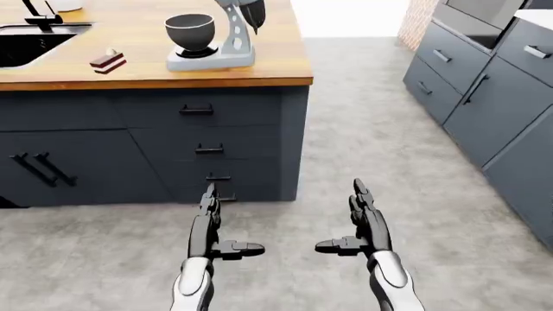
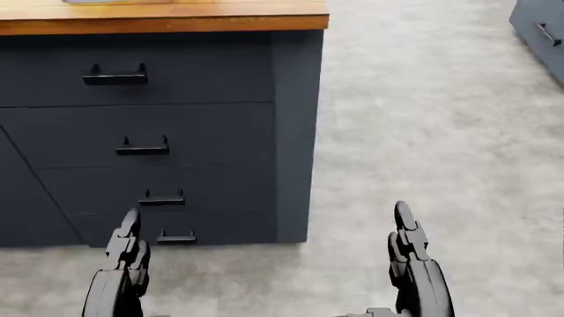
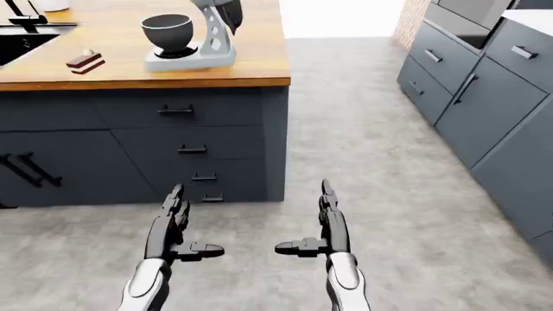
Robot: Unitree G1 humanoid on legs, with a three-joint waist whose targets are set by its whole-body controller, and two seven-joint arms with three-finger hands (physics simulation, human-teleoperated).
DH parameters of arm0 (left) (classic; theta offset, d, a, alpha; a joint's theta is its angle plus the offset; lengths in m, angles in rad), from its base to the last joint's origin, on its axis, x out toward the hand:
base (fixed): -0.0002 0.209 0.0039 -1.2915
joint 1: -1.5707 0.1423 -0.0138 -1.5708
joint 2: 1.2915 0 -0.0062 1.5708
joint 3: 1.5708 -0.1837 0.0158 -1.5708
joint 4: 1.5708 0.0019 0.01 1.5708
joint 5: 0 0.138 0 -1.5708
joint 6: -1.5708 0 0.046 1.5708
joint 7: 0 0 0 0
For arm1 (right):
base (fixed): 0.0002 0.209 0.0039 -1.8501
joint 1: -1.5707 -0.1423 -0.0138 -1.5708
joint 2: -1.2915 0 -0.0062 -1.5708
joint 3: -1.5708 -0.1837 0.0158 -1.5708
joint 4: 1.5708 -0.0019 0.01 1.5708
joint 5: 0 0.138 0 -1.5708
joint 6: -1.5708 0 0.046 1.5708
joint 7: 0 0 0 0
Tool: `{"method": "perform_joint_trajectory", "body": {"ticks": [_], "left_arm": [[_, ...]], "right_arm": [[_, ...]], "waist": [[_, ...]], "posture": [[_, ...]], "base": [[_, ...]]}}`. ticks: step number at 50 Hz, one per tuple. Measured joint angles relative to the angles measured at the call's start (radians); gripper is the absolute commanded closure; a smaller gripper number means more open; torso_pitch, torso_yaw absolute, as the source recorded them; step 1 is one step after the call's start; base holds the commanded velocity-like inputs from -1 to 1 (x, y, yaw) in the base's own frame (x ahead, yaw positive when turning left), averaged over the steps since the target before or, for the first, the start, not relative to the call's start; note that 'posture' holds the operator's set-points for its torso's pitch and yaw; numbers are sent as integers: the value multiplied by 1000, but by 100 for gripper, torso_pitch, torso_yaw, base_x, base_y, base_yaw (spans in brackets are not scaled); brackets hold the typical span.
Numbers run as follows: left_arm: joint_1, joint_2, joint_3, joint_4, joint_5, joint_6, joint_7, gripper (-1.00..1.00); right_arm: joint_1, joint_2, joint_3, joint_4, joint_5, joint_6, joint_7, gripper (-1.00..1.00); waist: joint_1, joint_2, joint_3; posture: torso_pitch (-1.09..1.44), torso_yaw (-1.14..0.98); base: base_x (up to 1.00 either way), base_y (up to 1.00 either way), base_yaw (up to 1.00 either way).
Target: Place the cake in the stand mixer bowl.
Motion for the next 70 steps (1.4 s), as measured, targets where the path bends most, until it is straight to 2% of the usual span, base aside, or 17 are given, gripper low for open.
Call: {"method": "perform_joint_trajectory", "body": {"ticks": [1,3,5,7,11,22,28,36,41,44,45,50,59,61,64,66,70], "left_arm": [[6,2,-1,-29,0,1,-1,-100],[2,5,1,-107,3,-14,-1,-100],[8,2,0,-137,9,-28,0,-100],[25,0,-6,-151,15,-18,-1,-100],[22,1,-8,-168,28,24,-3,-100],[-47,16,8,-448,58,235,-7,-100],[-83,23,17,-611,81,366,-9,-100],[-95,19,0,-668,106,448,-20,-100],[-105,11,-29,-702,129,470,-24,-100],[-105,12,-21,-708,126,468,-33,-100],[-101,15,-16,-704,128,462,-32,-100],[-86,14,-2,-676,139,458,-23,-100],[-88,15,-6,-683,141,443,-28,-100],[-84,8,-15,-678,141,438,-29,-100],[-68,8,-21,-653,135,434,-36,-100],[-69,8,-17,-653,135,431,-36,-100],[-72,8,-15,-672,135,416,-35,-100]], "right_arm": [[8,-1,3,-33,-3,4,-2,-100],[6,-1,4,-114,-13,-11,-10,-100],[13,2,8,-146,-22,-23,-16,-100],[30,3,16,-175,-32,-6,-19,-100],[37,0,22,-225,-54,47,-16,-100],[6,-12,19,-563,-141,230,17,-100],[-20,-17,8,-675,-181,310,50,-100],[-63,-17,25,-758,-238,419,75,-100],[-45,-18,3,-827,-257,470,77,-100],[-59,-16,17,-843,-274,482,72,-100],[-60,-12,26,-842,-275,478,73,-100],[-54,-8,52,-819,-278,485,88,-100],[-65,-6,54,-837,-295,487,86,-100],[-59,-9,41,-838,-291,487,88,-100],[-51,-10,31,-821,-295,503,83,-100],[-61,-11,38,-825,-300,510,81,-100],[-65,-11,49,-845,-305,502,83,-100]], "waist": [[-1,-4,-10],[6,-4,-59],[8,-9,-42],[8,-8,-54],[9,-5,-54],[9,-6,-77],[8,-3,-75],[8,-2,-66],[-6,19,-54],[-8,59,-53],[-6,58,-50],[-2,40,-42],[-7,-43,-45],[-19,-30,-42],[-15,-44,-55],[-11,-32,-58],[-14,30,-43]], "posture": [[0,0],[0,0],[0,0],[0,0],[0,0],[0,0],[0,0],[0,0],[0,0],[0,0],[0,0],[0,0],[0,0],[0,0],[0,0],[0,0],[0,0]], "base": [[0,0,0],[0,0,0],[0,0,0],[0,0,0],[0,0,0],[0,0,0],[0,0,0],[0,5,0],[0,23,0],[0,28,0],[0,31,0],[0,31,0],[0,32,0],[0,31,0],[0,31,0],[0,31,0],[0,31,0]]}}
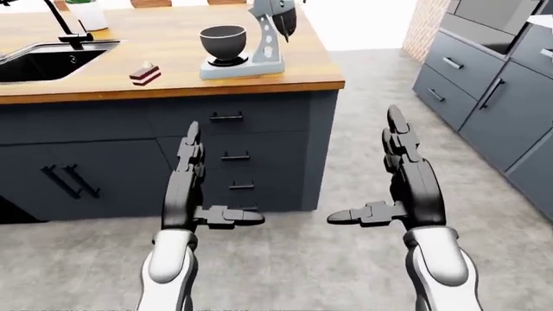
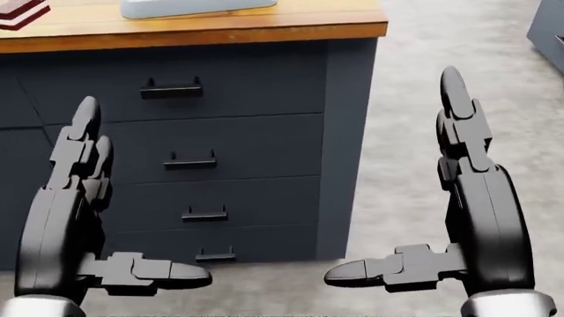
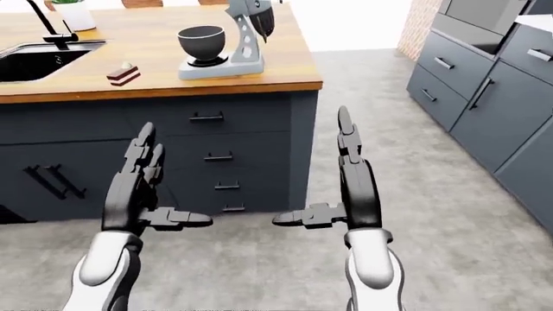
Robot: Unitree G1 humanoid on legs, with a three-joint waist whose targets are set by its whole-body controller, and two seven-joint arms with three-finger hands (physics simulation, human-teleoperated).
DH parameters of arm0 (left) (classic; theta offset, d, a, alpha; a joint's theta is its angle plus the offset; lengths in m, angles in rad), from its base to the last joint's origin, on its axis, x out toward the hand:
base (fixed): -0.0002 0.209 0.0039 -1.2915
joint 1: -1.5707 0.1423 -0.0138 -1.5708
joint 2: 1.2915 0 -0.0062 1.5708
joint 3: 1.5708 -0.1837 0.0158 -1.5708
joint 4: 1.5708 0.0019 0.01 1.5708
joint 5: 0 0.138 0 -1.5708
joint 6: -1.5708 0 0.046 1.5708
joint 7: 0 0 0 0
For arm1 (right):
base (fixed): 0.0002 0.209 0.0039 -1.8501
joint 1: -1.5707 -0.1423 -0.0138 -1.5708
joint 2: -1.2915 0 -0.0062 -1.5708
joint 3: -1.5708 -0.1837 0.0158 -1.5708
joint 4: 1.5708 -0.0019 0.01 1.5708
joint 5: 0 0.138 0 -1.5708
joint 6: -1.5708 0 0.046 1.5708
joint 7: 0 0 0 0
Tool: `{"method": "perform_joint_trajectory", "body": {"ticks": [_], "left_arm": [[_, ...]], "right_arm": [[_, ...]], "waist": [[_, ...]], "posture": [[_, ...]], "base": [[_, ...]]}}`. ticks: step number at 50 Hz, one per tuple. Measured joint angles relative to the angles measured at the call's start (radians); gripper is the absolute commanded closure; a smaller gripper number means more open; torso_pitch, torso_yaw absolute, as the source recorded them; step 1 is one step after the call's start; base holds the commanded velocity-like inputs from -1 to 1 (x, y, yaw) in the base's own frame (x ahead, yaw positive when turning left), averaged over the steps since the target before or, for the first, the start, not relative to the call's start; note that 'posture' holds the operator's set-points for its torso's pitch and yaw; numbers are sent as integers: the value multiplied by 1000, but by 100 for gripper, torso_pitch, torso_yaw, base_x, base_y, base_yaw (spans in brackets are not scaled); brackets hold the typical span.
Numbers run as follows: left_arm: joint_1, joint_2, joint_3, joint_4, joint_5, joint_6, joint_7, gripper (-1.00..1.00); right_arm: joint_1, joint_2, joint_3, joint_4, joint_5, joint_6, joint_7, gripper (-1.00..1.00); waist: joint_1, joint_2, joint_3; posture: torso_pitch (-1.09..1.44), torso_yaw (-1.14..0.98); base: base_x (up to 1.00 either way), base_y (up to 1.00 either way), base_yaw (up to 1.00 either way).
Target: Place the cake in the stand mixer bowl.
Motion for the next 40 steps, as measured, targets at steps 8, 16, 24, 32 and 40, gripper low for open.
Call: {"method": "perform_joint_trajectory", "body": {"ticks": [8,16,24,32,40], "left_arm": [[12,8,23,20,10,2,9,-100],[11,-1,6,7,7,-9,2,-100],[16,0,6,2,3,-13,-3,-100],[28,8,34,23,7,-11,4,-100],[21,8,24,12,2,-21,0,-100]], "right_arm": [[3,8,21,21,2,11,14,-100],[-6,1,10,4,-8,-1,9,-100],[-6,3,12,0,-18,13,7,-100],[0,13,42,18,-15,20,19,-100],[-7,12,32,-4,-20,5,12,-100]], "waist": [[20,5,-5],[-2,-72,0],[1,-16,1],[20,21,-3],[13,-67,1]], "posture": [[0,0],[0,0],[0,0],[0,0],[0,0]], "base": [[0,32,0],[0,32,0],[0,32,0],[0,32,0],[0,32,0]]}}
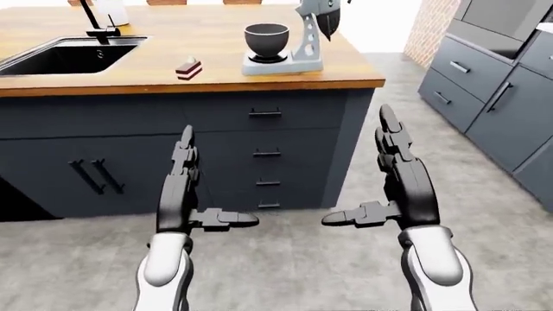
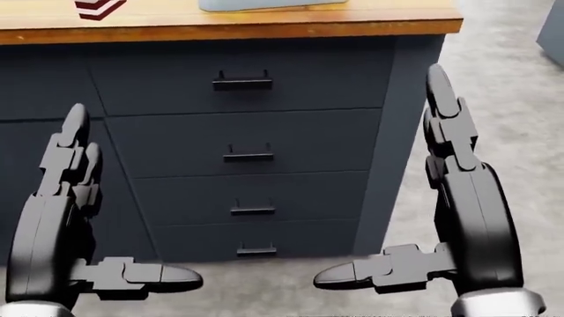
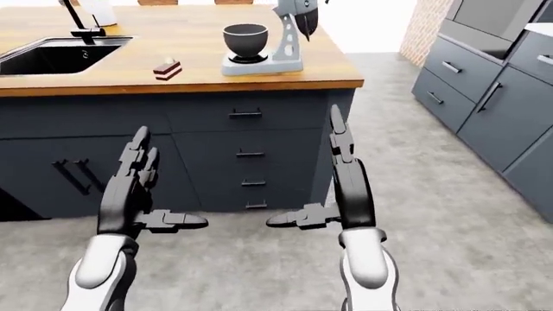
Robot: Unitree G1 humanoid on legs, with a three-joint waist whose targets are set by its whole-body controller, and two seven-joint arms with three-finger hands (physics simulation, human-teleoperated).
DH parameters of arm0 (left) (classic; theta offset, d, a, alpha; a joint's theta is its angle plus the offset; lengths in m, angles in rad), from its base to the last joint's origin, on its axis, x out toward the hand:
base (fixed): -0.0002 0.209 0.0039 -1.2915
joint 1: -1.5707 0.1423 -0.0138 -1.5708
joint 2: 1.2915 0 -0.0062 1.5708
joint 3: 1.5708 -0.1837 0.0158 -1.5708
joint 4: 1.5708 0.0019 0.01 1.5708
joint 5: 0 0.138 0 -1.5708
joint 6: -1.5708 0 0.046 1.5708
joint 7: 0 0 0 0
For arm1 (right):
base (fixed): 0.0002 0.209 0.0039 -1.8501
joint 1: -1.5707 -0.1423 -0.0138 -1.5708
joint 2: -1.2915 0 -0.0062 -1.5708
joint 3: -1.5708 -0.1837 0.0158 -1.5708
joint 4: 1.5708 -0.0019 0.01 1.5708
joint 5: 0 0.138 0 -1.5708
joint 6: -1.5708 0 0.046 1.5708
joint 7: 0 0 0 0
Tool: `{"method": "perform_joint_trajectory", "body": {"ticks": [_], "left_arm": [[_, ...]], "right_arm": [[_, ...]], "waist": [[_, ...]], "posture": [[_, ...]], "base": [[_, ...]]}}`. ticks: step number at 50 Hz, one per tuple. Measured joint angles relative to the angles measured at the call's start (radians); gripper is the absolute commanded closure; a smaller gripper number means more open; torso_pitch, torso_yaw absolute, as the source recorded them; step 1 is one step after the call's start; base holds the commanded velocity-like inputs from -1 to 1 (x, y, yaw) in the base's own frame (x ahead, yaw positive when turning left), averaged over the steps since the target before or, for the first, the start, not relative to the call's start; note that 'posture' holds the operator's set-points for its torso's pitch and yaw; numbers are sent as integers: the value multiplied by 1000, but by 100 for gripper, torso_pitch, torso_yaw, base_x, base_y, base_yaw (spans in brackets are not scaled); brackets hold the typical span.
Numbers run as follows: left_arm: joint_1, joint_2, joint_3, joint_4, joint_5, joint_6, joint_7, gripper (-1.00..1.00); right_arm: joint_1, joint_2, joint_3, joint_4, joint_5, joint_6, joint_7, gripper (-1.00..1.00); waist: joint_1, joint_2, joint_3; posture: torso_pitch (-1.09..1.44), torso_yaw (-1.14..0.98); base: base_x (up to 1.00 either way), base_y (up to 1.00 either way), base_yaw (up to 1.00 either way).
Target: Place the cake in the stand mixer bowl.
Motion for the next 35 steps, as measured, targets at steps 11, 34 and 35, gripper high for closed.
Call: {"method": "perform_joint_trajectory", "body": {"ticks": [11,34,35], "left_arm": [[0,-8,-17,-5,-2,-5,-3,-100],[9,-4,-12,6,-3,-8,-7,-100],[10,-3,-8,9,-1,-6,-5,-100]], "right_arm": [[-2,-7,-18,6,-5,6,-4,-100],[13,5,-30,15,19,-12,-13,-100],[13,5,-31,18,26,-10,-15,-100]], "waist": [[-13,54,1],[-7,39,-9],[-4,36,-10]], "posture": [[0,0],[0,0],[0,0]], "base": [[0,32,0],[0,24,0],[0,0,0]]}}
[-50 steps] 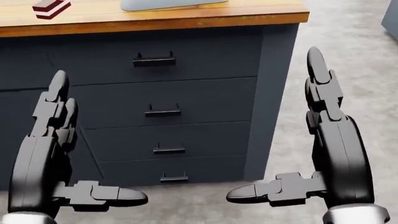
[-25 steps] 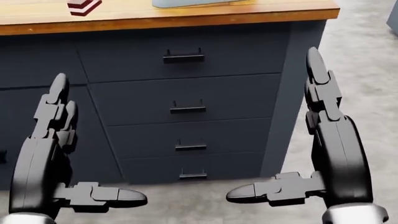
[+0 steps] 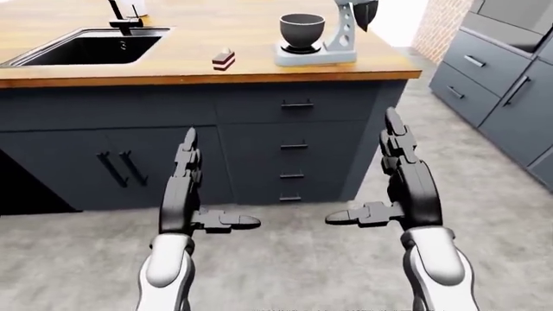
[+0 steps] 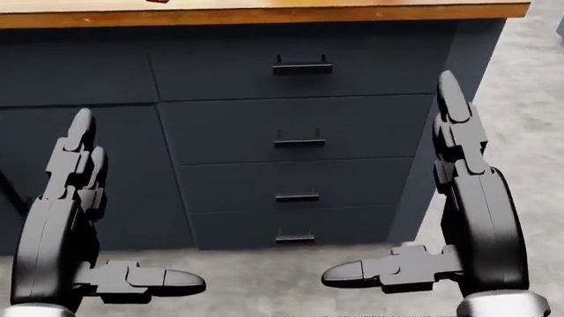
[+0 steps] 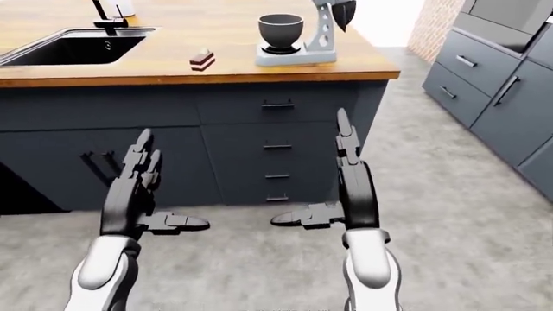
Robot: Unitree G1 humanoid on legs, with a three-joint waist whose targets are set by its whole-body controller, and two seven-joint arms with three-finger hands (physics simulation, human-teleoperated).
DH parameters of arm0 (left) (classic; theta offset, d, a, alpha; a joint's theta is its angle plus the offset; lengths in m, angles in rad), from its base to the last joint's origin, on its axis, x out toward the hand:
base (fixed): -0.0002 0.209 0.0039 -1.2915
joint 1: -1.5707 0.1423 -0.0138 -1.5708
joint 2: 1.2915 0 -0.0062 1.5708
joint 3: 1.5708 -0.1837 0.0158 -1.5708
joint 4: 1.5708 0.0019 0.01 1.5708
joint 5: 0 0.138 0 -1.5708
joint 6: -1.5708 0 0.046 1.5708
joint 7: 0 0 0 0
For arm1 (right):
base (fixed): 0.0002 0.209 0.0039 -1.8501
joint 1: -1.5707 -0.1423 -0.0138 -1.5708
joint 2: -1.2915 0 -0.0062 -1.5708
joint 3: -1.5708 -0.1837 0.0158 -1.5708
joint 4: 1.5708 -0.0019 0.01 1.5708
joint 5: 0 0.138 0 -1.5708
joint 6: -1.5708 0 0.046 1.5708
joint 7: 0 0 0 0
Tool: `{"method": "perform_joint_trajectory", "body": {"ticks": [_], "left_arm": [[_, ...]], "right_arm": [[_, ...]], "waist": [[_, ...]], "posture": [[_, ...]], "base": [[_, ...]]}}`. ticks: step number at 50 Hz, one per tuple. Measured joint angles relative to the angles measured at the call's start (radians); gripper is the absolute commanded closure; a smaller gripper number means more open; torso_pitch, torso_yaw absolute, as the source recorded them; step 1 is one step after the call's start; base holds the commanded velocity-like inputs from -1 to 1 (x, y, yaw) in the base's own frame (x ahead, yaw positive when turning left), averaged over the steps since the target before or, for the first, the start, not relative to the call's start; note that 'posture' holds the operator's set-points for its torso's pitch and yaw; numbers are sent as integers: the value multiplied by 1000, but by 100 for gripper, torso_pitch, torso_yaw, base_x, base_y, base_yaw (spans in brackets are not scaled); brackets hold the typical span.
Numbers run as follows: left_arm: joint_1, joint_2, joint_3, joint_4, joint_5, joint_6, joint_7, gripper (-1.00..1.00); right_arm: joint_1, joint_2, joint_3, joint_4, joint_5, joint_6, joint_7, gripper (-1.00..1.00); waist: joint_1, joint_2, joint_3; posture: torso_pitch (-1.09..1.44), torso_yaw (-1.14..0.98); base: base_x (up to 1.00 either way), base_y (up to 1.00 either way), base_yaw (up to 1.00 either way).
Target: Place the cake in the stand mixer bowl.
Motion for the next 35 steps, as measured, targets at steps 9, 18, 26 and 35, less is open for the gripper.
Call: {"method": "perform_joint_trajectory", "body": {"ticks": [9,18,26,35], "left_arm": [[1,2,8,-6,5,3,6,-100],[7,-6,-14,6,0,-1,-3,-100],[-4,-4,-6,-15,1,-10,0,-100],[2,2,10,-6,6,2,6,-100]], "right_arm": [[-6,-7,7,-6,16,5,-5,-100],[1,-12,-7,7,7,7,-14,-100],[-8,-13,-1,-19,5,5,-13,-100],[-9,-7,11,-5,11,6,-6,-100]], "waist": [[7,7,8],[4,-35,16],[1,67,17],[23,17,19]], "posture": [[0,0],[0,0],[0,0],[0,0]], "base": [[10,0,0],[16,0,0],[17,0,0],[19,0,0]]}}
